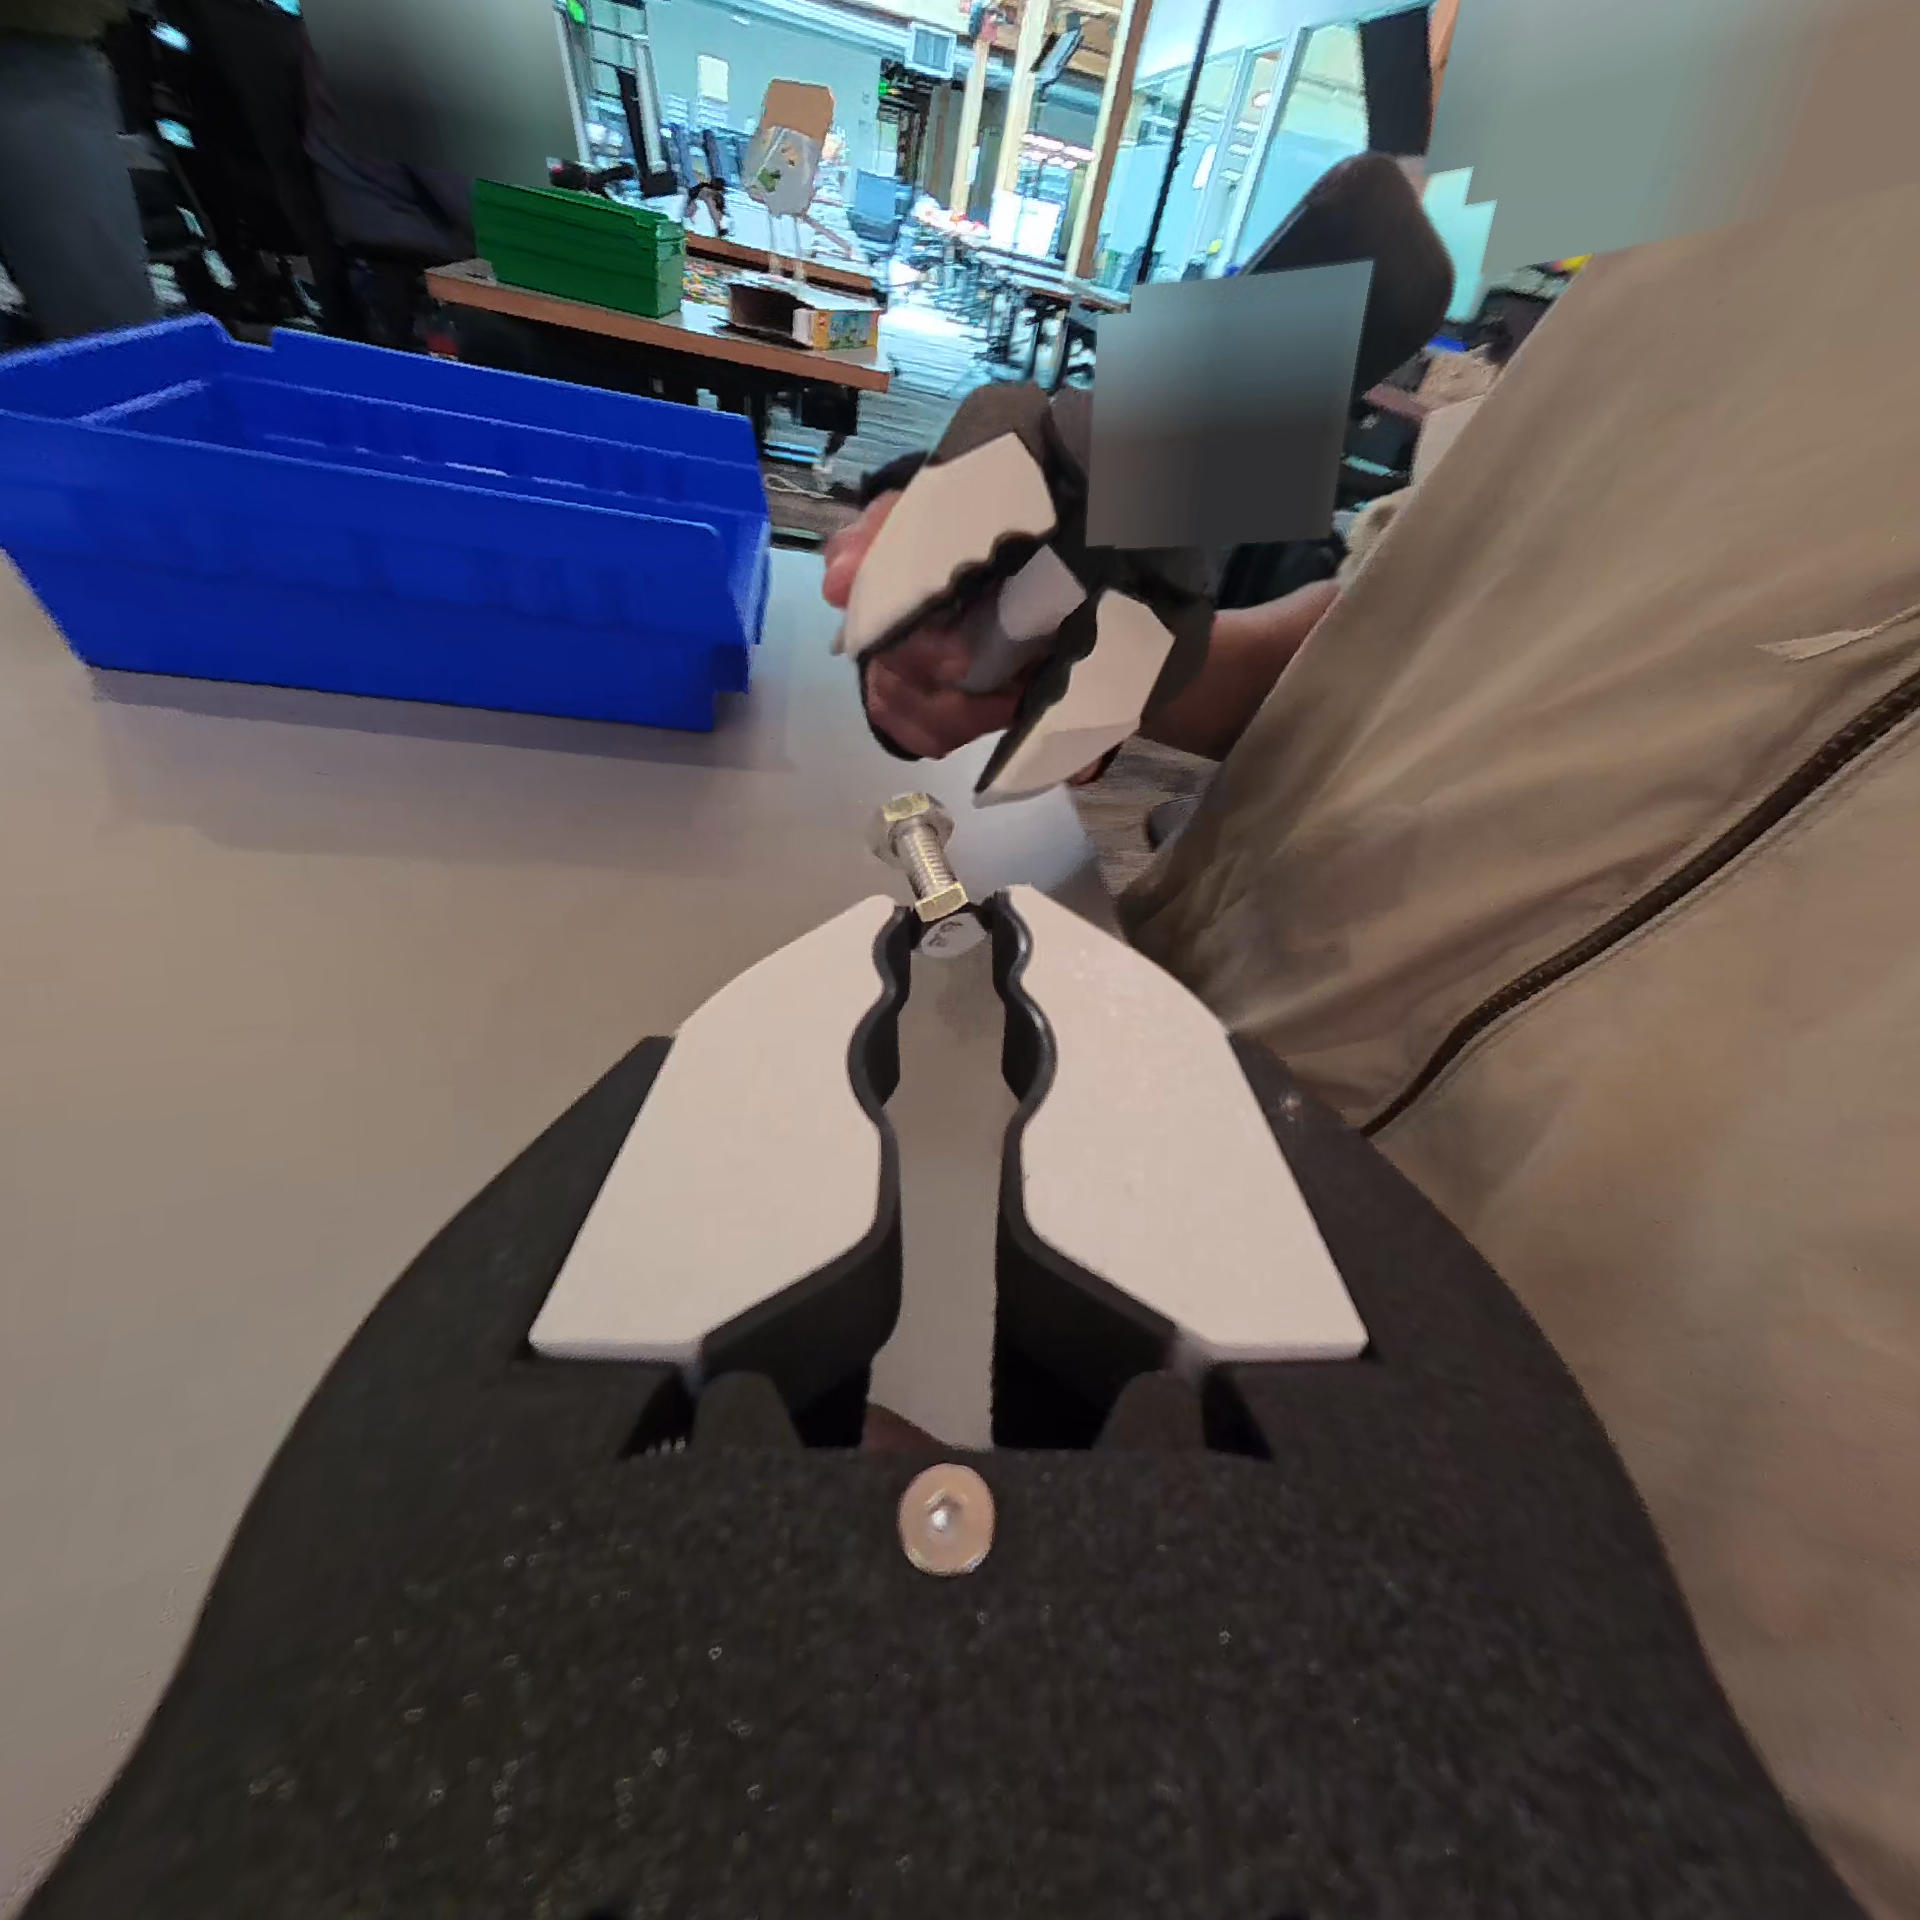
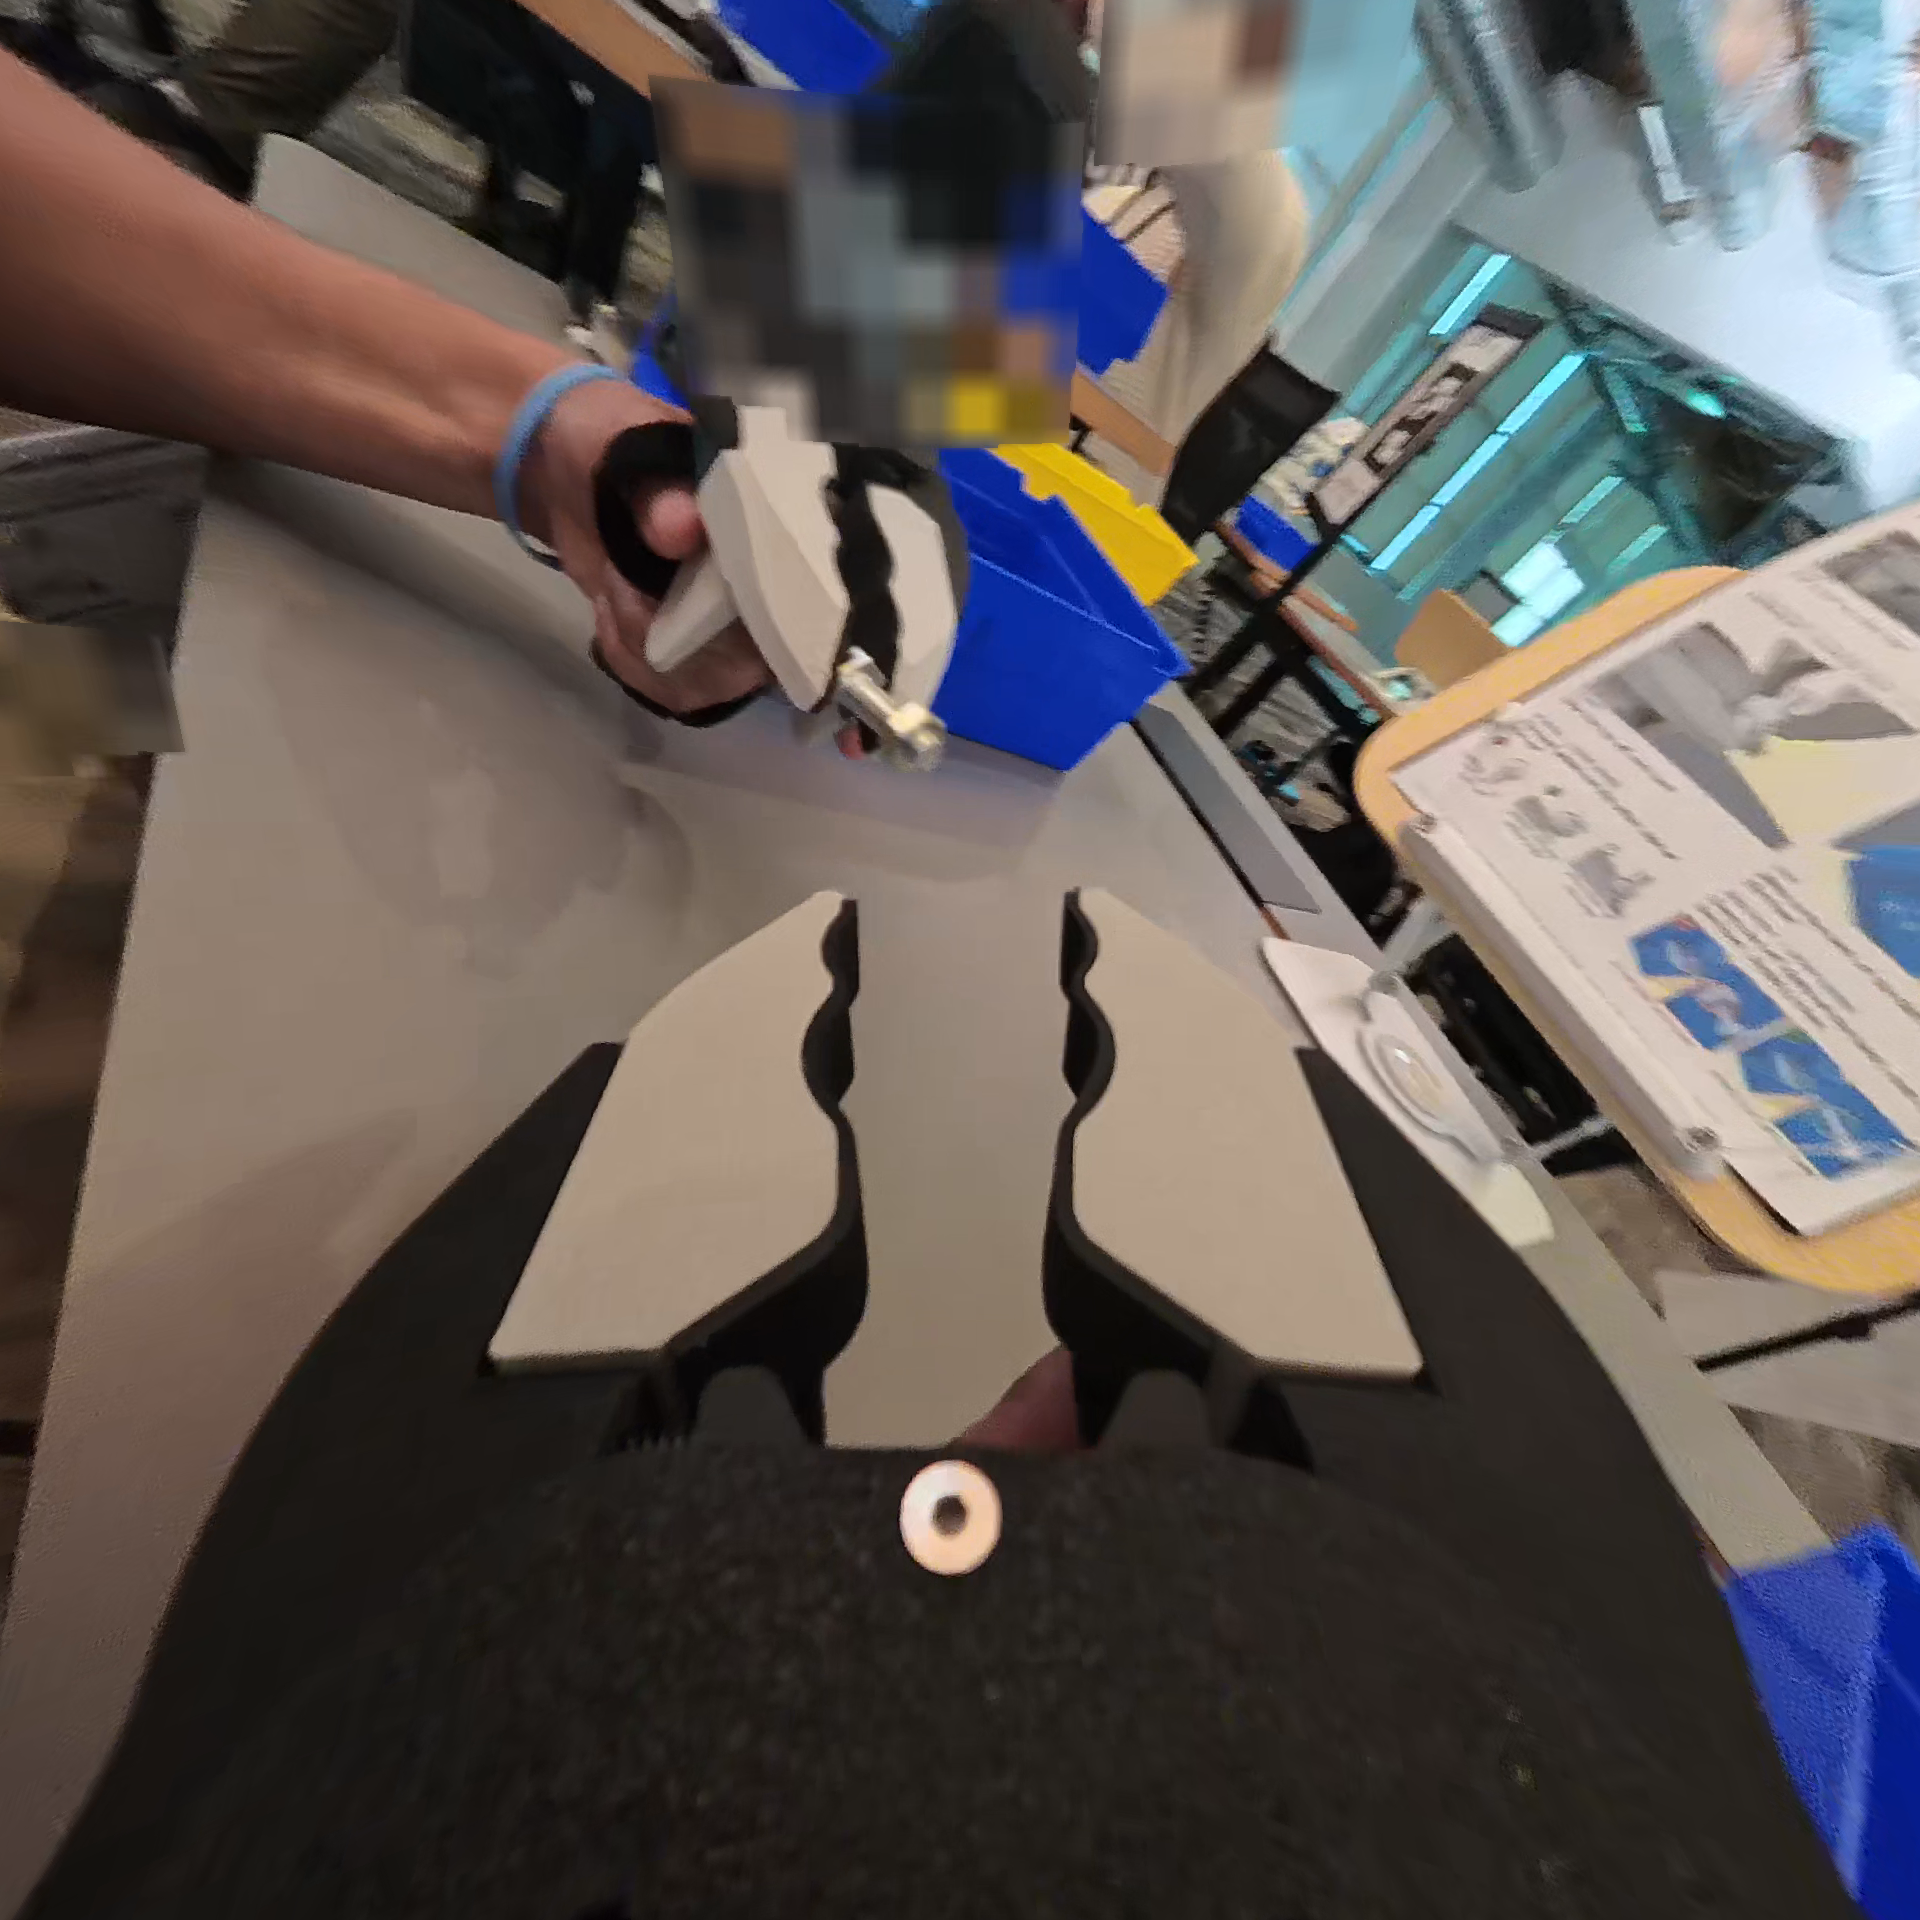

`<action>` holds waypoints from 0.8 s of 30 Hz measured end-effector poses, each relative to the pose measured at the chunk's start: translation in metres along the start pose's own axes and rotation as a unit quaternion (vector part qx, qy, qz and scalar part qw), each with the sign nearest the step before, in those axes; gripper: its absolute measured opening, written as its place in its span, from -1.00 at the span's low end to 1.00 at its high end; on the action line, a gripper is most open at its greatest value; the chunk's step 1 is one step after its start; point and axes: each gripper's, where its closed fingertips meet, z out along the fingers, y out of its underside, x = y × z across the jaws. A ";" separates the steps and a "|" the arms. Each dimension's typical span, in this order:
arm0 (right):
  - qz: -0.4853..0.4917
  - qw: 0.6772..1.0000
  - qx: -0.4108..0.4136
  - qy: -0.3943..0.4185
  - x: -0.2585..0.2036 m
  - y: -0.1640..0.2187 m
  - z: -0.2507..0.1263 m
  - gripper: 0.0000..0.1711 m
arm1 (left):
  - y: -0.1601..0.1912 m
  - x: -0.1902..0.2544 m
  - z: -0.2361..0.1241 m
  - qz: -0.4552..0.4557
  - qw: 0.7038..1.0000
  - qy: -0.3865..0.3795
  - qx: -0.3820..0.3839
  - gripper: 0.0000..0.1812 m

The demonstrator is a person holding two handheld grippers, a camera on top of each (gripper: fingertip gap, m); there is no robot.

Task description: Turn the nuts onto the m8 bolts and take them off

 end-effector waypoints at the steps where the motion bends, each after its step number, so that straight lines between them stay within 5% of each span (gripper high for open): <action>1: -0.005 1.000 -0.002 -0.023 -0.005 -0.002 0.005 -0.59 | 0.000 0.001 0.001 -0.010 1.000 0.012 0.002 -0.84; 6: -0.049 0.992 -0.009 -0.112 -0.019 -0.008 0.028 -0.43 | -0.002 0.011 0.009 -0.048 0.995 0.091 0.001 -0.84; 13: -0.121 0.979 0.022 -0.162 -0.028 -0.018 0.031 -0.73 | -0.004 0.021 0.013 -0.082 0.985 0.155 0.003 -0.84; 24: -0.099 0.977 -0.011 -0.186 -0.024 -0.008 0.033 -0.81 | 0.000 0.009 0.010 -0.109 0.987 0.121 0.010 -0.74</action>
